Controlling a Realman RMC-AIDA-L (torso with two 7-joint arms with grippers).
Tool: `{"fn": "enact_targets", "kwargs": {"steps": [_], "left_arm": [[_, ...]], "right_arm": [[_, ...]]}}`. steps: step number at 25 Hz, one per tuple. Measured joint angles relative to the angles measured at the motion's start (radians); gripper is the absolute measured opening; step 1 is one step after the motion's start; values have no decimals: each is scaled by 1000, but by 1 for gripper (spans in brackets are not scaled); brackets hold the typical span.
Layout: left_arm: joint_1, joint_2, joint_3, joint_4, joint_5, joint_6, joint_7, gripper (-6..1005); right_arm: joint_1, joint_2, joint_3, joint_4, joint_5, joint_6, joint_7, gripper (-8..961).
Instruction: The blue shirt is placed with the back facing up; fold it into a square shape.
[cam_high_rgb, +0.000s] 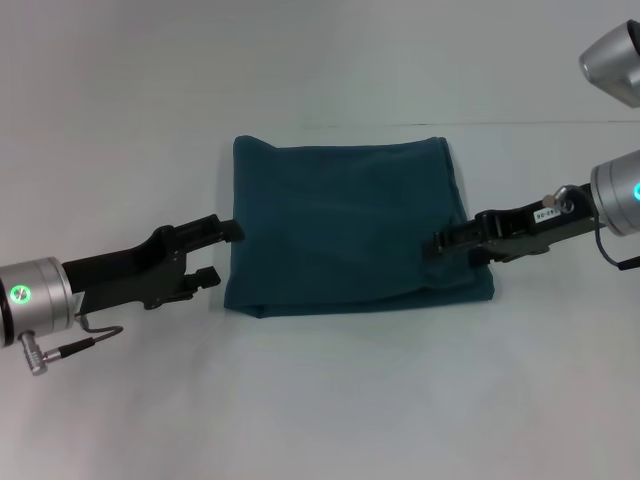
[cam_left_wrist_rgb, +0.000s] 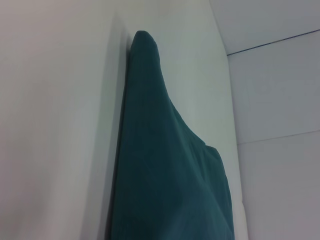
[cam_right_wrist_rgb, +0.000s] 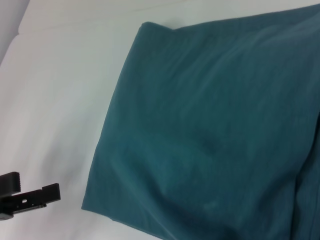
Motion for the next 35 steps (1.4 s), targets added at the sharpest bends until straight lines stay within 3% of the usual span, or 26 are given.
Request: {"fn": "enact_targets", "kwargs": {"steps": [27,30,35], "left_arm": [[-11,-1,0,0,-6,-10,0,904],[-11,-1,0,0,-6,-10,0,904],[-12,-2,0,0,-7,-10,2,904]], "right_arm": [[10,17,-8,5,-3,-11,21,944],[4,16,-8,4,-4,-1,28,916],[1,15,-6,5,-5,11,29,753]]}}
